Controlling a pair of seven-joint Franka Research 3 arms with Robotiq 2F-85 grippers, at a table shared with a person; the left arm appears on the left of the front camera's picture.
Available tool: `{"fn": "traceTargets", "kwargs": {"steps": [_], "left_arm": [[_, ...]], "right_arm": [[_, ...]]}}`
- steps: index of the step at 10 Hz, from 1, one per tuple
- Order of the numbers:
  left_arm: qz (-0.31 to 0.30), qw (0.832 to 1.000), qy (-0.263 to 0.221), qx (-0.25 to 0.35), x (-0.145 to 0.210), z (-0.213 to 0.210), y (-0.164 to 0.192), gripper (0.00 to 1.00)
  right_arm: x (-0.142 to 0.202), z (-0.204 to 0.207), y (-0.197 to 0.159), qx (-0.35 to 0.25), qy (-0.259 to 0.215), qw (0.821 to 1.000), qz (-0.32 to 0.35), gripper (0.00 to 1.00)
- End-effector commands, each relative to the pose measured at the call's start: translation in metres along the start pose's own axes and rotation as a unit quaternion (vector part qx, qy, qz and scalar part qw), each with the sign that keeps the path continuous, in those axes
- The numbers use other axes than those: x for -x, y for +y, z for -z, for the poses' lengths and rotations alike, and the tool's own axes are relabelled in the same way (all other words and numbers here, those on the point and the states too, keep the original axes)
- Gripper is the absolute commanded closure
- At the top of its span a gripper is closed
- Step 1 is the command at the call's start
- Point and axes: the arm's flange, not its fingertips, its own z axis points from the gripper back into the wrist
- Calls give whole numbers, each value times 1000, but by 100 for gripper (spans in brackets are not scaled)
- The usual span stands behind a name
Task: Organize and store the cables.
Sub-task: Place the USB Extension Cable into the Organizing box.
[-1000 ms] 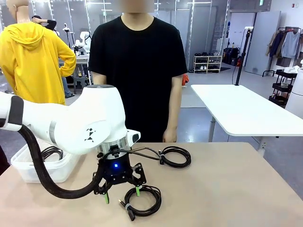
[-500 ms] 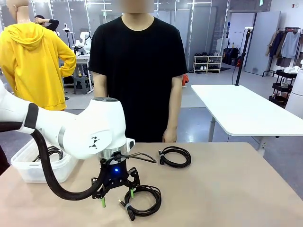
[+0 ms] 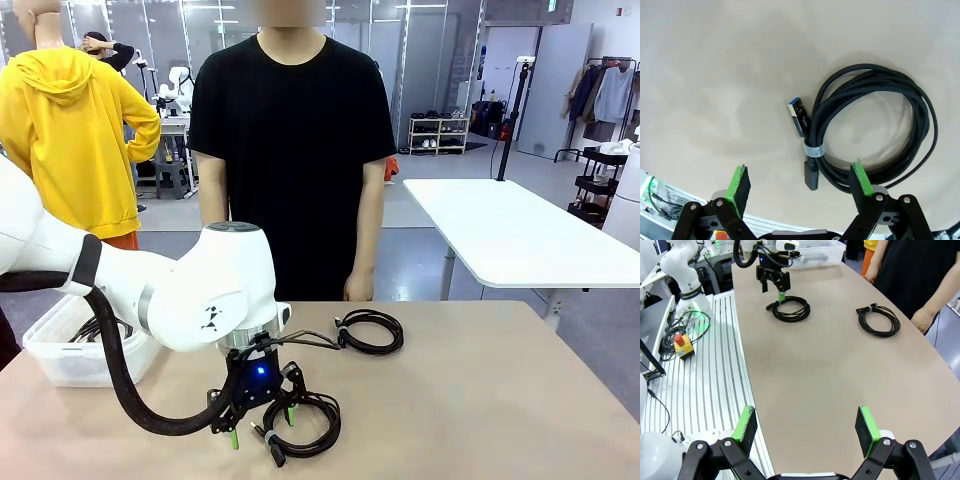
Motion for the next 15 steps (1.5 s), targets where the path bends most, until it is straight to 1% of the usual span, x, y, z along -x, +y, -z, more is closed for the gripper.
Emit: {"fn": "traceTargets", "kwargs": {"steps": [1,2,3,4,5,6,8,9,10,12,14,15], "left_arm": [[-17,1000,-11,7,-1,11,-10,0],[-9,1000,-19,7,-1,12,-13,0],[-7,999,-32,-4,-1,12,-13,34],[-8,999,-38,-7,-1,11,-14,60],[-5,999,-45,-9,0,11,-15,94],[-5,999,-44,-8,1,11,-15,100],[3,999,-51,-3,1,13,-15,100],[6,999,-49,1,0,17,-16,96],[15,999,-49,-3,-2,25,-18,100],[21,999,-46,12,-5,35,-20,100],[22,998,-63,22,-3,21,-17,100],[26,996,-77,27,0,6,-14,100]], "right_arm": [[-1,-1,-2,2,-6,1000,-10,0],[-1,-1,-2,2,-6,1000,-10,0],[-1,-1,-2,2,-6,1000,-10,0],[-1,-1,-2,2,-6,1000,-10,0],[-1,-1,-2,2,-6,1000,-10,0],[-1,-1,-2,2,-6,1000,-10,0],[-1,-1,-2,2,-6,1000,-10,0],[-1,-1,-2,2,-6,1000,-10,0],[-1,-1,-2,2,-6,1000,-10,0],[-1,-1,-2,2,-6,1000,-10,0],[-1,-1,-2,2,-6,1000,-10,0],[-1,-1,-2,2,-6,1000,-10,0]]}}
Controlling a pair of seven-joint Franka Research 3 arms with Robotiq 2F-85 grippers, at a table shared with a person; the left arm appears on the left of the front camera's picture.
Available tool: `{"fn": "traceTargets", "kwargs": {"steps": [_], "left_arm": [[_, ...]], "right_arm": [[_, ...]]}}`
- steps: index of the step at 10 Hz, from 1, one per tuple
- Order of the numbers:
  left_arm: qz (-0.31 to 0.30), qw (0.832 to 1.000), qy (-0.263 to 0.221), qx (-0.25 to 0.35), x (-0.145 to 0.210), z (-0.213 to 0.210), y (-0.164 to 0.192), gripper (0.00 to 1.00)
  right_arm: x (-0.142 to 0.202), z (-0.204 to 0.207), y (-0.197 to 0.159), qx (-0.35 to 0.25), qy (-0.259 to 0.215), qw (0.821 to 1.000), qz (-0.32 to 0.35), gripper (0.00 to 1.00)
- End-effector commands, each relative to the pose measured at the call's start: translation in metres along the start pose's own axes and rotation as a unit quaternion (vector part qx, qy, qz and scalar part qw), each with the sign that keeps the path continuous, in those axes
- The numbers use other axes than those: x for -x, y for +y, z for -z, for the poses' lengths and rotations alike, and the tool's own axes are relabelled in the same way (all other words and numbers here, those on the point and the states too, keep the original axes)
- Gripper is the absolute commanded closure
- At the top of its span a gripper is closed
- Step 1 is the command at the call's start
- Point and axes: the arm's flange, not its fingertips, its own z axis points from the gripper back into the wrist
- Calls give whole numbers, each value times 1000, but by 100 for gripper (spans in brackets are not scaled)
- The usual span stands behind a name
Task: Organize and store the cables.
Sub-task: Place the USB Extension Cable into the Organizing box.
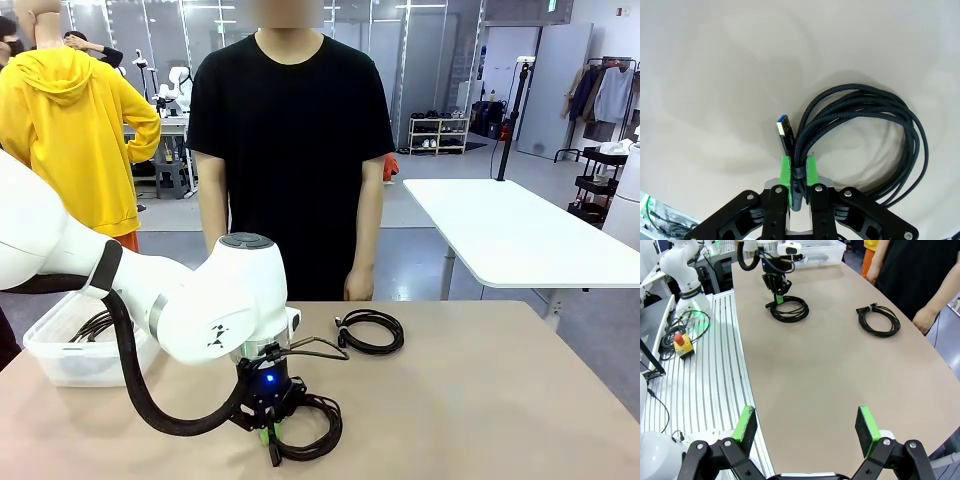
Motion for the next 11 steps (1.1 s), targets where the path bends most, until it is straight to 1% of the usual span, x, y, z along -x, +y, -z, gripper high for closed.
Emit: {"fn": "traceTargets", "kwargs": {"steps": [1,2,3,4,5,6,7,8,9,11], "left_arm": [[19,998,-51,25,1,-32,3,100],[49,994,-89,32,3,-85,18,100],[84,990,-104,36,2,-128,31,100],[126,984,-120,35,-5,-151,38,100],[146,980,-135,22,-16,-160,40,100],[154,977,-145,31,-24,-164,39,100],[165,974,-151,44,-27,-165,31,100],[194,967,-152,56,-29,-163,16,100],[154,977,-145,36,-20,-179,43,100],[154,977,-145,36,-20,-179,43,100]], "right_arm": [[0,-1,-2,1,-7,1000,-9,0],[0,-1,-2,1,-7,1000,-9,0],[0,-1,-2,1,-7,1000,-9,0],[0,-1,-2,1,-7,1000,-9,0],[0,-1,-2,1,-7,1000,-9,0],[0,-1,-2,1,-7,1000,-9,0],[0,-1,-2,1,-7,1000,-9,0],[0,-1,-2,1,-7,1000,-9,0],[0,-1,-2,1,-7,1000,-9,0],[0,-1,-2,1,-7,1000,-9,0]]}}
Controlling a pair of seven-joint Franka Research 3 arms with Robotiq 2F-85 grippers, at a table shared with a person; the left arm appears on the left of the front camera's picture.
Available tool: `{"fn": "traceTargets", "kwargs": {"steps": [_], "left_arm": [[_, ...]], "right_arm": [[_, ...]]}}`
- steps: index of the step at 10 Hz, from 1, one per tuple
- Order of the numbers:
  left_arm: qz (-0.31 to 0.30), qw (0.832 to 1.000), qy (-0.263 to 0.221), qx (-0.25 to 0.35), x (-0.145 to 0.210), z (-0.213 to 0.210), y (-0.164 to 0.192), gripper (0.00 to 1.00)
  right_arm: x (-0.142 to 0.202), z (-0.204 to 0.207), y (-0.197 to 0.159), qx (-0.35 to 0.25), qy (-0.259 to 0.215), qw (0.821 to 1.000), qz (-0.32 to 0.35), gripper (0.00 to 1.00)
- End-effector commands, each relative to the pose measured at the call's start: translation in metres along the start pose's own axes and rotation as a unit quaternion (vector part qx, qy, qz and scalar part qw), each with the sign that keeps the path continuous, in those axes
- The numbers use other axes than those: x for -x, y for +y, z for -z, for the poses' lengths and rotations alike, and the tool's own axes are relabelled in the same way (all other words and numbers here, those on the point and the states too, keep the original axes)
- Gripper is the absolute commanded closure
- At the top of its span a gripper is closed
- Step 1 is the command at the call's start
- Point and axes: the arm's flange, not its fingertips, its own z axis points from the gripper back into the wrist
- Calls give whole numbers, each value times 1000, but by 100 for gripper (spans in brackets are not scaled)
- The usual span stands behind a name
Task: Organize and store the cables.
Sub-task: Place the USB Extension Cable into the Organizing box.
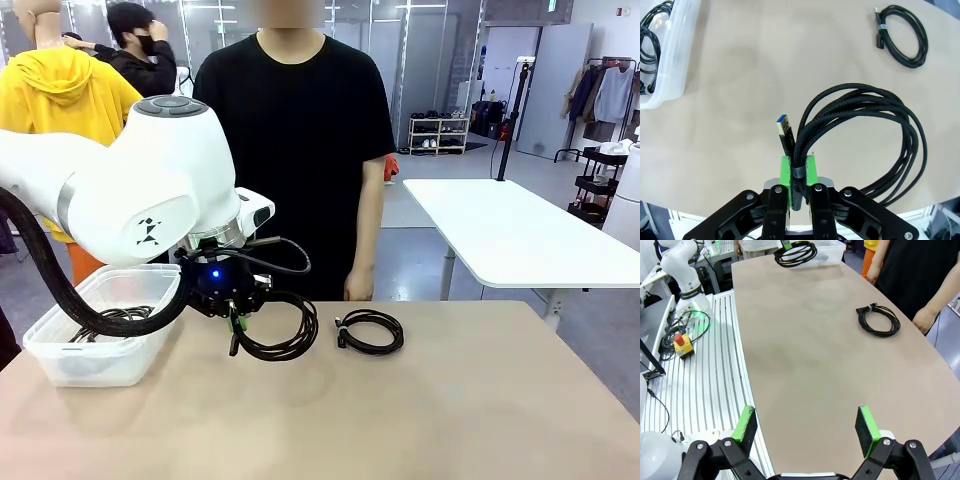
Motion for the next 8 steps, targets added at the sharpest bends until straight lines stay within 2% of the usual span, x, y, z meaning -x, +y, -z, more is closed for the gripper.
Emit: {"fn": "traceTargets", "kwargs": {"steps": [1,2,3,4,5,8], "left_arm": [[-11,1000,1,-4,5,-7,3,100],[-11,1000,1,-4,5,-7,3,100],[-1,1000,-1,-1,0,-3,1,86],[57,998,-8,2,-11,-19,37,86],[70,997,-30,-8,-25,-29,72,86],[45,997,-69,-12,-78,-44,182,86]], "right_arm": [[-1,-2,-2,2,-7,1000,-10,0],[-1,-2,-2,2,-7,1000,-10,0],[-1,-2,-2,2,-7,1000,-10,0],[-1,-2,-2,2,-7,1000,-10,0],[-1,-2,-2,2,-7,1000,-10,0],[-1,-2,-2,2,-7,1000,-10,0]]}}
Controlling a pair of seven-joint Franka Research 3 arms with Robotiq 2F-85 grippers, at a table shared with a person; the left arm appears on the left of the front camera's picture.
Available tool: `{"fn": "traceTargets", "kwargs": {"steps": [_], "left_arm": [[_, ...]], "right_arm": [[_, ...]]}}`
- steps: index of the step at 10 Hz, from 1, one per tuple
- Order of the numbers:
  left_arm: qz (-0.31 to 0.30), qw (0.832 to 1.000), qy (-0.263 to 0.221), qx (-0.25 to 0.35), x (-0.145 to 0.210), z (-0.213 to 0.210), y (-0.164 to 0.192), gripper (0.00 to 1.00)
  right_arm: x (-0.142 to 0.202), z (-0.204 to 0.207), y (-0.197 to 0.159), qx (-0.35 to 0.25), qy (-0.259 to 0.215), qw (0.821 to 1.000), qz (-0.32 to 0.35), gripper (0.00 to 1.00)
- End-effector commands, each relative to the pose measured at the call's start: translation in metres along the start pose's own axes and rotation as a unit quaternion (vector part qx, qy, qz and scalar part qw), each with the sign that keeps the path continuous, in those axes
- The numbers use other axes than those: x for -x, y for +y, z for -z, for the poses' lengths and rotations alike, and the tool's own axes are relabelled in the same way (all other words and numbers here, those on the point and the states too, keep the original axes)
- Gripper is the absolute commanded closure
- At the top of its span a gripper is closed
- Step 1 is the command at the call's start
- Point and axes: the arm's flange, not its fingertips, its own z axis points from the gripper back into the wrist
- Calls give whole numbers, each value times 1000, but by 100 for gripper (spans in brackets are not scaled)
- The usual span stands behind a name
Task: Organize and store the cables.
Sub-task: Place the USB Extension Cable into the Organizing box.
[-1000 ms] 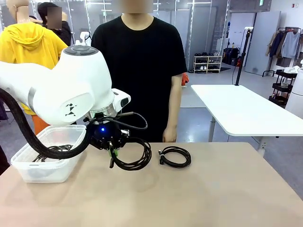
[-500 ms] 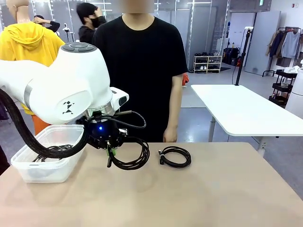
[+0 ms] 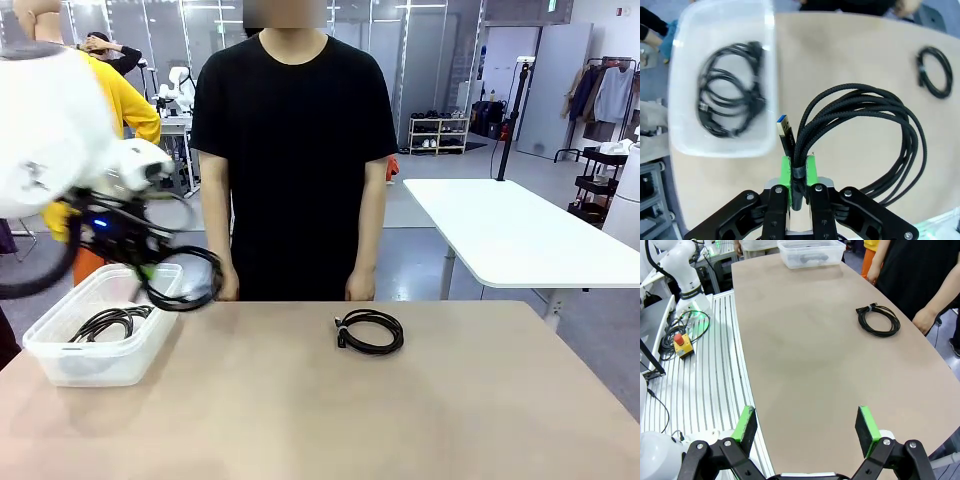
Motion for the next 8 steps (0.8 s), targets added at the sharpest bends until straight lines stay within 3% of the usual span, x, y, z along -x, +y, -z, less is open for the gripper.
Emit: {"fn": "traceTargets", "kwargs": {"steps": [1,4,8], "left_arm": [[-5,1000,-26,7,-14,11,58,86],[-34,999,4,4,-32,50,132,86],[-36,999,18,-33,-37,133,170,86]], "right_arm": [[-1,-2,-1,2,-7,1000,-10,0],[-1,-2,-1,2,-7,1000,-10,0],[-1,-2,-1,2,-7,1000,-10,0]]}}
